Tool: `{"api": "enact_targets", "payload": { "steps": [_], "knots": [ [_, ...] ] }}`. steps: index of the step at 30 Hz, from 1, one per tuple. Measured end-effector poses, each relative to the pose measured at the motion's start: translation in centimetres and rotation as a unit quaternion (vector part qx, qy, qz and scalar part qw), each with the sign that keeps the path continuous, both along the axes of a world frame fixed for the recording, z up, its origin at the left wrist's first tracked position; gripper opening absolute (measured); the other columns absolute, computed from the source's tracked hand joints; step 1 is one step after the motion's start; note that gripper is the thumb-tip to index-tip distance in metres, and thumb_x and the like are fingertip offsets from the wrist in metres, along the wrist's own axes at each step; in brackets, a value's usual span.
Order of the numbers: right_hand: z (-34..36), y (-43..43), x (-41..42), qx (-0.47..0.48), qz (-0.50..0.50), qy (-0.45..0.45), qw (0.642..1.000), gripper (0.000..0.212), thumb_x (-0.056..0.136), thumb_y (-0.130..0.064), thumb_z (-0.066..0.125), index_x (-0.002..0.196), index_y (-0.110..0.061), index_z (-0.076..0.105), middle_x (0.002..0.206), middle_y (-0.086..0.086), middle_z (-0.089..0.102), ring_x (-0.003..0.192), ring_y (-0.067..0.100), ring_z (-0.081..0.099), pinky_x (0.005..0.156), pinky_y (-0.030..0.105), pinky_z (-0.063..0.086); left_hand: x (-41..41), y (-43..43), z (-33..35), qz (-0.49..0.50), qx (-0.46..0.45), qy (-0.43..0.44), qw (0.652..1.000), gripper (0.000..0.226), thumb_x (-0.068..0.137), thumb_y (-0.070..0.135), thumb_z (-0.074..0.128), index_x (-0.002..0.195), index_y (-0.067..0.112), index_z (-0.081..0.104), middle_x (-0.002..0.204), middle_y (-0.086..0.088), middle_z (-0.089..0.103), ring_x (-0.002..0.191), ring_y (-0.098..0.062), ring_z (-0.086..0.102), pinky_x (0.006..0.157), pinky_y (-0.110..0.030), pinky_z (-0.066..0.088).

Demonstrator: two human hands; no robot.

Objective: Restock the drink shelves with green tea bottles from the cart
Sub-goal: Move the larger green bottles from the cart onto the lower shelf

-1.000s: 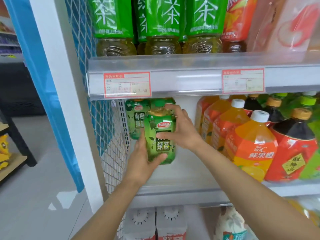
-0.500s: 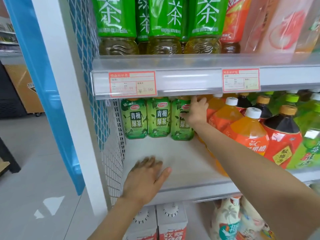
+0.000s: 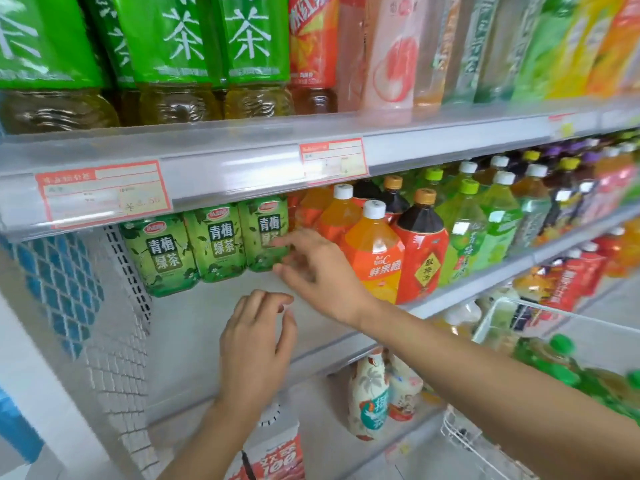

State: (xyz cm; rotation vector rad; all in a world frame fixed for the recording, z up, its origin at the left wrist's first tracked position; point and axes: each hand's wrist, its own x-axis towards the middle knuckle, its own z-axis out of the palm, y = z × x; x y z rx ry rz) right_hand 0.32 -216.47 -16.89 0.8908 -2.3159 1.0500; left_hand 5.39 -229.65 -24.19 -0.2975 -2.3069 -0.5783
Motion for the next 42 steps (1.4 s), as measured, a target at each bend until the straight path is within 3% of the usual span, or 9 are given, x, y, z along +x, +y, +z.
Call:
{"api": "enact_targets", "payload": {
  "steps": [5,12,17,20,23,27,31,37,42],
  "knots": [
    [2.0,13.1,6.9,-0.019,-0.11,-0.055,0.992,0.008,0.091,-0.017,0.062,0.087,-0.018,0.069,0.078,-0.012,0.067,0.066,0.006,0.06,0.06,0.016,0.045,0.8,10.4,1.0,-0.199,0.085,0.005,0.976,0.015,0.086,0.028,0.048,0.084,0.018,0.059,0.08,0.006,0.056,0.071,-0.016,0.052,0.063,-0.031,0.041],
    [-3.7,31.9,12.4,0.13,-0.404,-0.27,0.864,0.017,0.084,-0.021,0.068,0.098,-0.013,0.07,0.095,0.006,0.072,0.084,0.021,0.066,0.082,0.039,0.054,1.6,22.7,-2.8,-0.361,0.042,-0.231,0.903,0.006,0.09,0.025,0.062,0.094,0.03,0.061,0.088,0.013,0.066,0.079,-0.008,0.063,0.066,-0.025,0.049],
    [-7.1,35.6,16.8,0.227,-0.346,-0.482,0.772,0.048,0.079,-0.038,0.074,0.12,-0.019,0.058,0.108,0.001,0.062,0.089,0.019,0.064,0.083,0.033,0.052,0.9,28.9,-4.8,-0.388,-0.057,-0.32,0.863,0.043,0.091,0.029,0.064,0.132,0.024,0.052,0.133,0.008,0.056,0.119,-0.011,0.055,0.099,-0.029,0.047],
    [-9.2,35.3,17.1,0.222,-0.311,-0.557,0.737,0.049,0.082,-0.024,0.073,0.125,-0.017,0.05,0.124,0.008,0.053,0.072,0.021,0.065,0.071,0.037,0.058,-0.1,31.8,-5.2,-0.383,-0.121,-0.353,0.845,0.063,0.09,0.034,0.065,0.146,0.027,0.037,0.147,0.003,0.045,0.127,-0.017,0.05,0.103,-0.035,0.044],
    [-9.9,35.1,16.8,0.248,-0.318,-0.53,0.746,0.052,0.081,-0.015,0.074,0.126,-0.01,0.049,0.132,0.012,0.052,0.083,0.023,0.063,0.07,0.034,0.056,-1.3,33.8,-5.7,-0.365,-0.167,-0.354,0.845,0.073,0.084,0.032,0.072,0.147,0.027,0.035,0.147,-0.003,0.046,0.124,-0.021,0.053,0.1,-0.034,0.047],
    [-10.0,34.8,16.5,0.273,-0.354,-0.456,0.77,0.044,0.076,-0.028,0.077,0.111,-0.008,0.061,0.101,0.005,0.06,0.087,0.019,0.05,0.068,0.025,0.038,-2.3,35.2,-6.0,-0.354,-0.196,-0.314,0.859,0.042,0.08,0.026,0.076,0.119,0.023,0.06,0.125,0.001,0.059,0.101,-0.014,0.061,0.086,-0.024,0.047],
    [-9.6,34.7,16.5,0.243,-0.379,-0.418,0.789,0.037,0.077,-0.028,0.074,0.104,-0.007,0.064,0.101,0.008,0.066,0.086,0.02,0.056,0.068,0.028,0.044,-2.7,34.9,-6.0,-0.369,-0.207,-0.271,0.865,0.037,0.085,0.031,0.07,0.117,0.016,0.06,0.124,0.002,0.059,0.105,-0.013,0.059,0.09,-0.023,0.045],
    [-4.5,34.3,17.1,0.15,-0.403,-0.331,0.84,0.033,0.077,-0.026,0.072,0.103,-0.012,0.059,0.096,0.004,0.058,0.086,0.021,0.055,0.076,0.034,0.048,-2.7,32.5,-2.7,-0.363,-0.128,-0.206,0.9,0.041,0.092,0.041,0.058,0.119,0.01,0.054,0.117,-0.003,0.051,0.106,-0.017,0.049,0.087,-0.024,0.036],
    [1.3,32.1,18.2,0.114,-0.392,-0.217,0.887,0.031,0.079,-0.028,0.074,0.097,-0.007,0.062,0.087,0.006,0.059,0.073,0.017,0.047,0.064,0.029,0.039,-1.3,28.2,3.9,-0.342,-0.023,-0.138,0.929,0.045,0.093,0.034,0.058,0.126,0.004,0.051,0.123,-0.011,0.05,0.117,-0.026,0.044,0.094,-0.029,0.033]
  ]
}}
